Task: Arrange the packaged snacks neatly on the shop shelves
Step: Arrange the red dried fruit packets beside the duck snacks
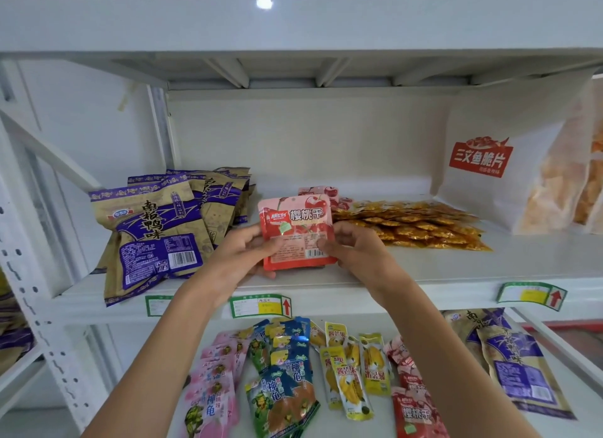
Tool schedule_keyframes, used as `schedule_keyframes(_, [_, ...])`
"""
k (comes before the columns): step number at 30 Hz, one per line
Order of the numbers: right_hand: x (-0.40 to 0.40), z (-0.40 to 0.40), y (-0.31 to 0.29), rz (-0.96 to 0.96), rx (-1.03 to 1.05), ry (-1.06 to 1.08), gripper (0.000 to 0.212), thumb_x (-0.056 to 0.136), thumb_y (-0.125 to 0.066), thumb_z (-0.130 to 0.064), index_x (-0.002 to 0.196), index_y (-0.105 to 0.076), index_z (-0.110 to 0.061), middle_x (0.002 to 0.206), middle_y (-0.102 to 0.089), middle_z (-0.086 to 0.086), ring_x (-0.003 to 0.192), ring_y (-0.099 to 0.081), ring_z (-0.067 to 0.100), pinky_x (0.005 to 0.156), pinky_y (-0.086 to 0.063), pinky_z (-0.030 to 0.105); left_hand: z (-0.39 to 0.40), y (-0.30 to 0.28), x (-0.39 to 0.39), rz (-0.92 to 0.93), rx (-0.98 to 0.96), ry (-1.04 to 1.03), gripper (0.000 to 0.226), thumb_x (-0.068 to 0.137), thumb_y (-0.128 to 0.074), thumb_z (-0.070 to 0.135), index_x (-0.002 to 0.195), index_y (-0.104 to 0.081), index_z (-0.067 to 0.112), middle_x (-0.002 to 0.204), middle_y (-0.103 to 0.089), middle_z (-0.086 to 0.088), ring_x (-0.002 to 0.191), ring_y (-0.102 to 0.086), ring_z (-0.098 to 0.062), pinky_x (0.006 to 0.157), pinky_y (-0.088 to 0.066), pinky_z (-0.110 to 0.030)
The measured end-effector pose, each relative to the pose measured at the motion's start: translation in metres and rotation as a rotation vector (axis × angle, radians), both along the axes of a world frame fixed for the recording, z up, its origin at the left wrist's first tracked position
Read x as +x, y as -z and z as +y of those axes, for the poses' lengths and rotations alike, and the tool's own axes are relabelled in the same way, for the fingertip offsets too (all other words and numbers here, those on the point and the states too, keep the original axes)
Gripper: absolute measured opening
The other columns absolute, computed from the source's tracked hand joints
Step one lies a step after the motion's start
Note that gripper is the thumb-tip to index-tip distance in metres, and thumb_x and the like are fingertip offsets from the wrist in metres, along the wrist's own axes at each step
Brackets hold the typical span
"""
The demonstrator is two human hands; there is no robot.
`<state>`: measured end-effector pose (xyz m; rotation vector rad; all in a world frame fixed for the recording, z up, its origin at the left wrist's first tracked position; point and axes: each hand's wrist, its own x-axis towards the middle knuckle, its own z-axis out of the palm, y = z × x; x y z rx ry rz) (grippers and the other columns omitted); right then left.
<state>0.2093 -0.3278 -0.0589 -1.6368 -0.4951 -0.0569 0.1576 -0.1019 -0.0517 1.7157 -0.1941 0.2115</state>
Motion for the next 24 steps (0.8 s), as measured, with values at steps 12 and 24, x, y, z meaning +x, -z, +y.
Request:
schedule_keyframes(12, [-0.013,0.011,0.006,-0.329,0.047,0.260,0.010,0.103,-0.064,-0.026,0.104,-0.070,-0.019,0.095,-0.074,-0.002,0.086,-0.071,0.014,0.077,-0.062,0.041,-0.001,-0.003,0.000,-0.013,-0.021,0.027,0.050,0.089,-0.066,0.049,0.133,-0.061,0.025,0.127,-0.070,-0.006,0.121,-0.067,-0.024,0.104,-0.054,-0.050])
schedule_keyframes(24, [-0.014,0.016,0.011,-0.561,-0.744,0.358,0.040,0.099,-0.055,-0.062,0.102,-0.036,-0.026,0.074,-0.058,-0.009,0.060,-0.058,0.011,0.059,-0.055,0.038,0.001,-0.012,-0.001,0.017,0.148,-0.096,0.028,0.086,-0.078,0.030,0.113,-0.073,0.025,0.103,-0.081,0.003,0.098,-0.077,-0.014,0.090,-0.058,-0.032])
